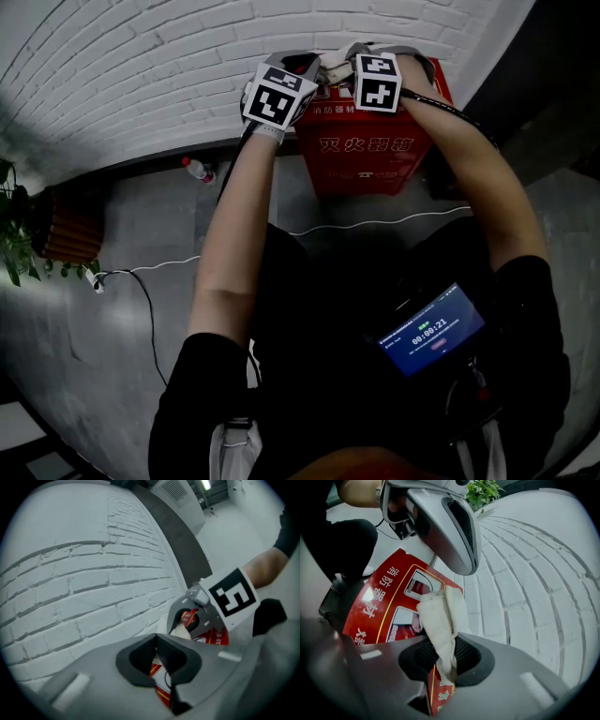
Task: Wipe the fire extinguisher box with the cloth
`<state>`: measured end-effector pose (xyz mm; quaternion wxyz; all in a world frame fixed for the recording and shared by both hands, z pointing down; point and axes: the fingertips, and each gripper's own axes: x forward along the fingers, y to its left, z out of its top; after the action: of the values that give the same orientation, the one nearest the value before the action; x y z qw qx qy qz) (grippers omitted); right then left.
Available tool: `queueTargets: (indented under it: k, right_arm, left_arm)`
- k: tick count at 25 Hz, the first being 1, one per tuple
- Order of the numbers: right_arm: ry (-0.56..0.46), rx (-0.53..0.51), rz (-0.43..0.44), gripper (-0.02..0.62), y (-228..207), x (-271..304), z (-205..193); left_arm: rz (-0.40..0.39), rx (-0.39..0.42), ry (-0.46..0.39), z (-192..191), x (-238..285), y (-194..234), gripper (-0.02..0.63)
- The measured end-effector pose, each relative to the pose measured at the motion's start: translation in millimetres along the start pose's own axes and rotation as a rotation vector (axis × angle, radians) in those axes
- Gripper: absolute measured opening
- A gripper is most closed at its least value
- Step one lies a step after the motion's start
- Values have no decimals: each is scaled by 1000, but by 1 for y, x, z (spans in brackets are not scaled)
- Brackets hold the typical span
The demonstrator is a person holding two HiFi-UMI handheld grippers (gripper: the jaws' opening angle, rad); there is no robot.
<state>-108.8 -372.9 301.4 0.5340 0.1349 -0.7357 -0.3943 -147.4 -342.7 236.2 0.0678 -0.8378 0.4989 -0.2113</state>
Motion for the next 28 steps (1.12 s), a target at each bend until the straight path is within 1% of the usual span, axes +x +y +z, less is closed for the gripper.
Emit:
queueTargets:
  k: [3,5,7,11,15,19,22,25,28]
  right_arm:
    - [17,22,-2,77,2,-8,-26]
    - [30,36,-2,77,3,-13,-43]
    - [42,49,-2,77,4,-19,-60]
    - [70,71,-5,77,7,-29,-94]
    - [97,96,-16,77,13,-41,-128]
    - [124,121,-23,77,19,-49,-158]
    - [152,129,-31,77,24,-57,-177]
    - [169,121,-42,77,23,-70,-190]
    - [135,155,-87,77,13,-85,-192]
  left_arm:
    - [-33,3,13,12,7,-20,5]
    - [-49,19,17,18,15,-31,3]
    - [-50,40,13,25,23,-38,3]
    - [-75,47,23,37,36,-60,4]
    - [-74,84,16,45,55,-76,4]
    - [-102,104,31,49,69,-99,5]
    - [-121,133,34,54,79,-113,3]
    - [-128,145,30,64,78,-124,5]
    - [-118,154,16,73,73,-123,3]
